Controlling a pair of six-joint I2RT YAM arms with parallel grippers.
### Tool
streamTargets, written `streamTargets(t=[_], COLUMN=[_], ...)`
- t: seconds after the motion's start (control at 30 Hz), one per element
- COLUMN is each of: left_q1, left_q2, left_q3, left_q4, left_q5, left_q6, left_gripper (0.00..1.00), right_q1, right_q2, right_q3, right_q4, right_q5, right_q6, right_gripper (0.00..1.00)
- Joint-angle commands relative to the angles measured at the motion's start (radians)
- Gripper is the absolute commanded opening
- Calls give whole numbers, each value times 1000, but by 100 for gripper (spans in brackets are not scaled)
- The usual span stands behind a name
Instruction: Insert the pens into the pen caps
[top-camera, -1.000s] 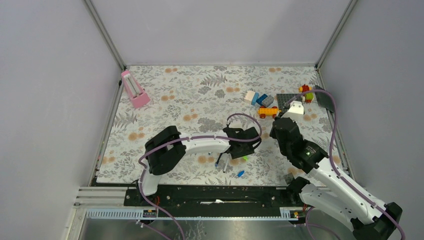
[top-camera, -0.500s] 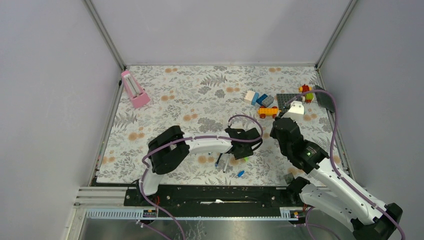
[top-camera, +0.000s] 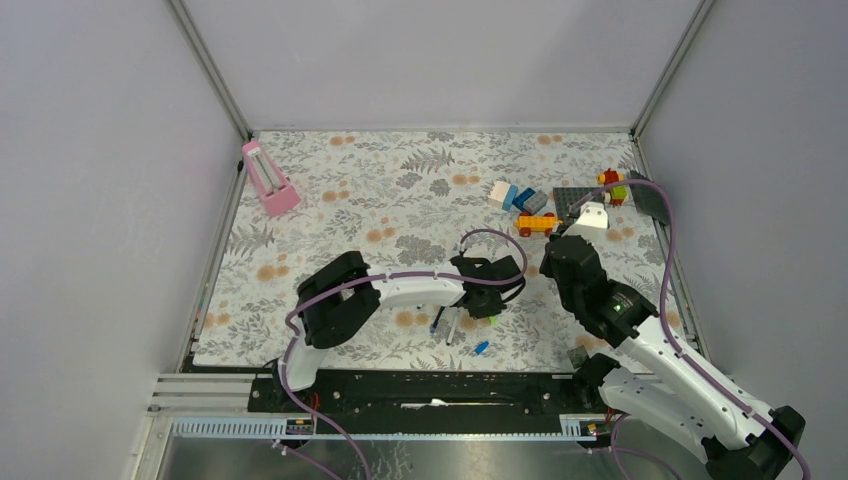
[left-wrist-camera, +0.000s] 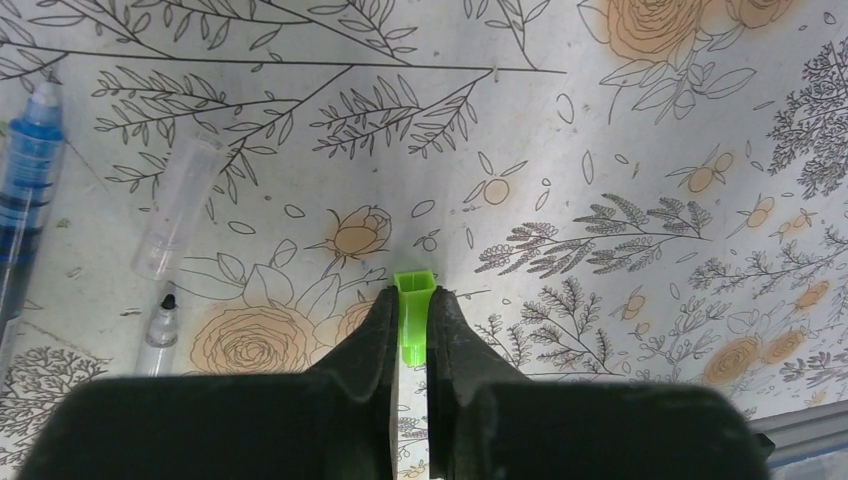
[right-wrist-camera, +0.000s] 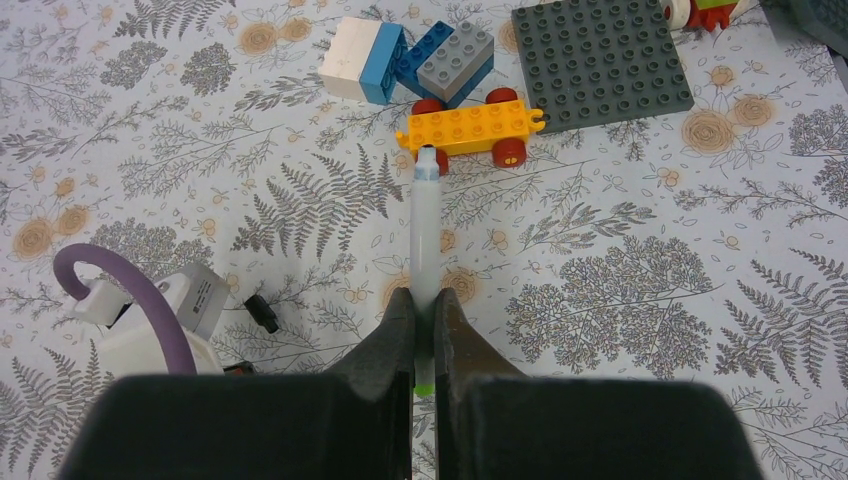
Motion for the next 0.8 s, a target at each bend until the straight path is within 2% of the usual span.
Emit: streamTargets(t=[0.0,0.2,0.47,0.6,0.77], left_q1=[-4,30,226,358,477], left_q2=[-47,-227,-515,-550,-527], left_q3=[-32,-113,-369,-490,-594], left_q4=[47,41,62,98,167], left_q5=[12,-69,-73,-39,-4], left_q6=[33,126,331,423,471], left_gripper=[0,0,0,0,0], right_q1=[-9,-9,-8,-9,-8], right_q2=[-15,-37,-4,47,101], right_q3=[8,14,-17,-50,-132], right_q4=[8,16,116,198,395], right_q5=[-6,-36,-216,-311,-453], right_q6=[-2,-7,7,6,-23], right_gripper=[0,0,0,0,0])
